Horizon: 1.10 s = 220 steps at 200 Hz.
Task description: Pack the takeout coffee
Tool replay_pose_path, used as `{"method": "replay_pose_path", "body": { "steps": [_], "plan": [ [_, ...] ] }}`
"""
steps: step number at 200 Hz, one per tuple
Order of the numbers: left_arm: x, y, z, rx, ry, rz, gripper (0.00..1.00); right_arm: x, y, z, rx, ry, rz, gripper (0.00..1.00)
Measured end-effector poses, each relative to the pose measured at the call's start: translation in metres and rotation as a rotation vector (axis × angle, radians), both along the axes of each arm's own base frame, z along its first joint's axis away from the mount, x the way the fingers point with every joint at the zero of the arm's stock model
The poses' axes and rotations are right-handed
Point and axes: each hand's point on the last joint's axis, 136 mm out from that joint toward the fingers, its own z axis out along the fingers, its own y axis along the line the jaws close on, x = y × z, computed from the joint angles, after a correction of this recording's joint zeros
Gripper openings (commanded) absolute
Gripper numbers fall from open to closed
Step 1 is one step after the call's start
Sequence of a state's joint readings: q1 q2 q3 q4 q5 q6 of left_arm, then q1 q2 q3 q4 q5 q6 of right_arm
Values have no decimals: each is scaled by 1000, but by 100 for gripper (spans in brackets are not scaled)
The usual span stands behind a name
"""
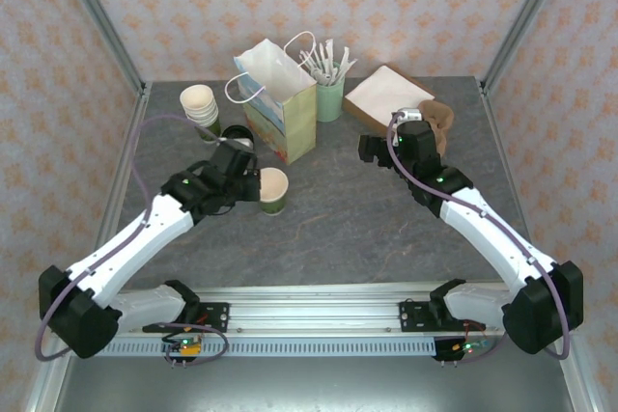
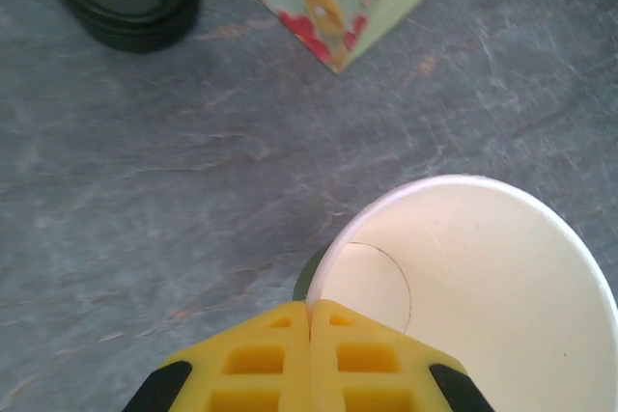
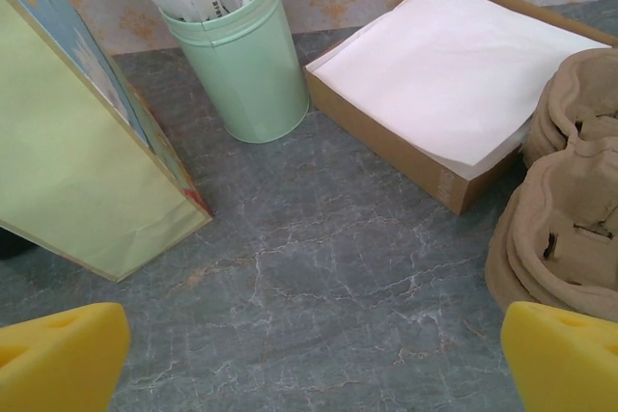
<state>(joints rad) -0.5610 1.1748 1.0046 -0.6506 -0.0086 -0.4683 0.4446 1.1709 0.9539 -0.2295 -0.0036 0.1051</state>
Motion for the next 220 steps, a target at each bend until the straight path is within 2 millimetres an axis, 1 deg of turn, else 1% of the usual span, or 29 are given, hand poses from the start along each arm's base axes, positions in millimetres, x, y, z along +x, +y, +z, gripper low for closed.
{"method": "replay_pose_path", "body": {
  "steps": [28,55,72,99,109,122,149,169,186,198,207,220],
  "plan": [
    [9,-28,-18,-15,-9,-44,0,0,0,-1,2,5,-2,99],
    [15,-48,-35,-17,-8,-72,0,0,0,-1,4,6,-4,99],
    [16,-56,-45,-6,-4,-86,0,0,0,-1,5,6,-4,99],
    [16,-62,-56,12,0,-98,0,-1,0,-3,4,13,-5,99],
    [15,-63,-59,17,3,-100,5,0,0,-6,1,20,-6,99],
    [15,-63,-62,23,7,-101,18,1,1,-11,-6,34,-6,99],
    [16,-60,-62,35,0,-89,33,1,1,-16,-13,49,-6,99],
    [16,-58,-58,40,-11,-86,40,1,0,-16,-14,51,-6,99],
    [15,-53,-46,45,-35,-84,43,1,0,-17,-16,54,-6,99],
    [16,-49,-27,40,-72,-75,45,0,1,-16,-13,54,-3,99],
    [18,-44,-9,22,-108,-61,49,-1,2,-14,-6,50,6,99],
    [25,-28,20,-14,-166,-8,49,-5,5,-9,16,32,27,100]
  ]
}}
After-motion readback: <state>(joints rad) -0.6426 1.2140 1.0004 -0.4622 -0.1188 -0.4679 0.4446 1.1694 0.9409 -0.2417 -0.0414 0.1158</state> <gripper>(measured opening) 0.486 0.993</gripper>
